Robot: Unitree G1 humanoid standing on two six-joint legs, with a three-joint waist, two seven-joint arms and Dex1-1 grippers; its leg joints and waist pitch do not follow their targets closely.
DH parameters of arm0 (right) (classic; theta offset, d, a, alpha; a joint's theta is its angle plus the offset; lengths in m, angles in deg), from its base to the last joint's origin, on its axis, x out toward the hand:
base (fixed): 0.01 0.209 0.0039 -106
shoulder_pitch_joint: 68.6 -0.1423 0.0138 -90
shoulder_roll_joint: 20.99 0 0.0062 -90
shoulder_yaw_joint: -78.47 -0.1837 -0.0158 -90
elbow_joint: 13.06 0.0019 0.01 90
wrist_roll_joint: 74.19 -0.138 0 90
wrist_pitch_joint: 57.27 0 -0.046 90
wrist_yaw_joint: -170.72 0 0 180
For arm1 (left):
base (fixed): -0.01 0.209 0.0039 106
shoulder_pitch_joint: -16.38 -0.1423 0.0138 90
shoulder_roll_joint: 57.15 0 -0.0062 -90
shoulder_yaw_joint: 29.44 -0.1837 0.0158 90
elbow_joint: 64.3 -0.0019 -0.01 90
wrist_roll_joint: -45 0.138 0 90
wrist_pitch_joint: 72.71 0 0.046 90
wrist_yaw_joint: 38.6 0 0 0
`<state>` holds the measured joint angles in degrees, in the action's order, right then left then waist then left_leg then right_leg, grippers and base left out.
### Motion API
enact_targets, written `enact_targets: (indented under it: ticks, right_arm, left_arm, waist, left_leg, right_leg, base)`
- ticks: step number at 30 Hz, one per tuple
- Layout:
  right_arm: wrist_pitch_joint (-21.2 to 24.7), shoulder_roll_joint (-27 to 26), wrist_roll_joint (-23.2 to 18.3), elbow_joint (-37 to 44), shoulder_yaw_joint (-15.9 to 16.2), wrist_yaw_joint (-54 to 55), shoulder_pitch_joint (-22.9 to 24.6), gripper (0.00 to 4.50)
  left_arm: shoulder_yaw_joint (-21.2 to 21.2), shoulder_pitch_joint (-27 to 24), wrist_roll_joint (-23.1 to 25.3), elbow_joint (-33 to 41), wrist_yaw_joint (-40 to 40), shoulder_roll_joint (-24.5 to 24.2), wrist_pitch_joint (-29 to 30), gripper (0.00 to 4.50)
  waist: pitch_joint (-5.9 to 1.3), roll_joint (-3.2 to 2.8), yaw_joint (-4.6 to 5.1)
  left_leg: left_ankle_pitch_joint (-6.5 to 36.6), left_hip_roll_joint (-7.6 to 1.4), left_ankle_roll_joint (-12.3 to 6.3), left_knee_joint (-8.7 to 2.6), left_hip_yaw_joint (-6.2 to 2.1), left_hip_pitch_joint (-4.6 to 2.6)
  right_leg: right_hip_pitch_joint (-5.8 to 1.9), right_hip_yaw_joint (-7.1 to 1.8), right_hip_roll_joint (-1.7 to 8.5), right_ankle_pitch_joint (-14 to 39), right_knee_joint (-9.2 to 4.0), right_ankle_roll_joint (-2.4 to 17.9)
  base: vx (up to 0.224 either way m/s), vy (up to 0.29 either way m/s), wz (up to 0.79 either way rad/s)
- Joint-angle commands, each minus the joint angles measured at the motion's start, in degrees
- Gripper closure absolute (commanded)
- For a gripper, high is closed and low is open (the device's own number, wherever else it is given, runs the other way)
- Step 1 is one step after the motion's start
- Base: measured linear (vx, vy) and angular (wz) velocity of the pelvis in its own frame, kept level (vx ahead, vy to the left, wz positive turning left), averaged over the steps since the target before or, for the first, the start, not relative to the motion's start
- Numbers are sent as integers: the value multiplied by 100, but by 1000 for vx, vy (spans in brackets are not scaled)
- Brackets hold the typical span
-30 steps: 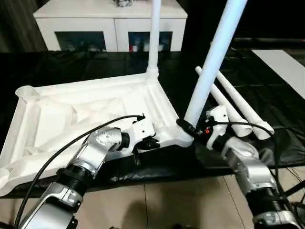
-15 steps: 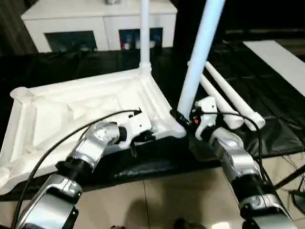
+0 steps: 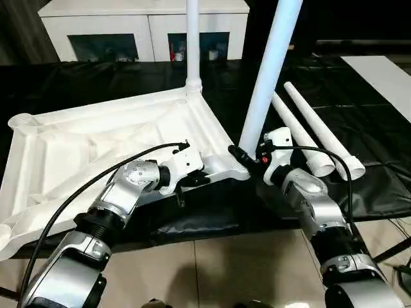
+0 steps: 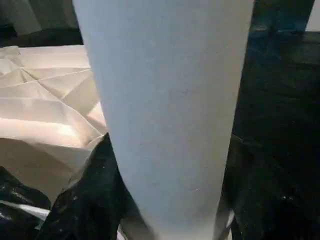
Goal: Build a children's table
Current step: Insert table leg to table base
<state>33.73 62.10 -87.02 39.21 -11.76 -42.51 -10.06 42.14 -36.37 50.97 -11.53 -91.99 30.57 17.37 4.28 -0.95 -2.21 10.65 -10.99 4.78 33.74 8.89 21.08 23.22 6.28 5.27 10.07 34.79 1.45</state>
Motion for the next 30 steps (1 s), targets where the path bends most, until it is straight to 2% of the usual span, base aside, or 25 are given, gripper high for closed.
enact_targets:
  ticks: [1,2,4,8,12,15,19,20,22,24,27,30]
  right_arm:
    - [139,104,-98,35,-173,-83,103,139]
    - [172,117,-141,126,-183,-158,135,139]
    - [265,166,-205,314,-159,-350,216,100]
    - [460,273,-266,535,-98,-563,341,100]
    - [761,447,-536,1044,-105,-981,552,100]
    - [838,621,-532,1278,-97,-1162,648,100]
    - [969,874,-476,1451,-121,-1296,698,100]
    - [1061,1108,-465,1521,-90,-1492,724,100]
    - [1133,1224,-474,1577,-82,-1590,749,100]
    - [1206,1744,-396,1766,10,-2054,888,100]
    - [1225,1944,-412,1757,-42,-2218,923,100]
    - [1408,2095,-588,1882,-123,-2455,994,100]
  left_arm:
    - [7,103,87,-57,45,-39,-47,450]
    - [8,111,88,-70,51,-37,-44,450]
    - [10,130,93,-98,50,-32,-47,450]
    - [6,140,90,-104,26,-37,-45,450]
    - [-12,128,78,-71,-43,-50,-46,450]
    - [-38,115,74,-37,-115,-57,-48,450]
    - [-95,84,63,44,-259,-81,-39,450]
    - [-121,75,57,91,-322,-85,-24,450]
    - [-132,74,54,106,-352,-84,-8,450]
    - [-168,85,76,119,-419,-81,3,450]
    - [-175,97,85,113,-426,-77,5,450]
    - [-195,108,95,107,-461,-73,-2,450]
  waist:
    - [-418,-24,-12]
    - [-420,-23,-17]
    - [-426,-11,-28]
    - [-440,7,-34]
    - [-440,10,-52]
    - [-466,16,-80]
    - [-469,21,-103]
    - [-465,38,-107]
    - [-471,36,-130]
    - [-471,61,-150]
    - [-479,44,-156]
    - [-476,65,-151]
  left_leg:
    - [1604,-226,-187,-447,-10,-32]
    - [1541,-224,-218,-443,-2,-25]
    - [1477,-225,-256,-438,12,-32]
    - [1256,-215,-327,-422,29,-5]
    - [1222,-218,-399,-409,46,-28]
    - [969,-217,-459,-384,49,-9]
    - [894,-210,-482,-372,57,-14]
    - [909,-204,-490,-364,62,-11]
    - [855,-205,-507,-357,64,-12]
    - [848,-201,-562,-343,67,-2]
    - [821,-191,-605,-329,68,-1]
    - [899,-185,-619,-320,72,0]
  right_leg:
    - [-279,-365,369,1849,-529,1097]
    - [-290,-369,366,1741,-518,1132]
    - [-291,-377,352,1641,-505,1150]
    - [-329,-391,345,1485,-471,1169]
    - [-312,-399,346,1492,-483,1169]
    - [-339,-400,341,1155,-434,1214]
    - [-347,-391,335,1078,-426,1268]
    - [-355,-390,334,1104,-430,1276]
    - [-362,-394,333,1079,-425,1266]
    - [-377,-392,334,1052,-421,1243]
    - [-370,-385,331,1015,-419,1270]
    - [-372,-375,326,1184,-440,1247]
  base:
    - [0,0,0]
    - [0,0,0]
    - [0,0,0]
    - [0,0,0]
    - [0,0,0]
    - [0,0,0]
    - [0,0,0]
    - [0,0,0]
    - [0,0,0]
    - [0,0,0]
    - [0,0,0]
    - [0,0,0]
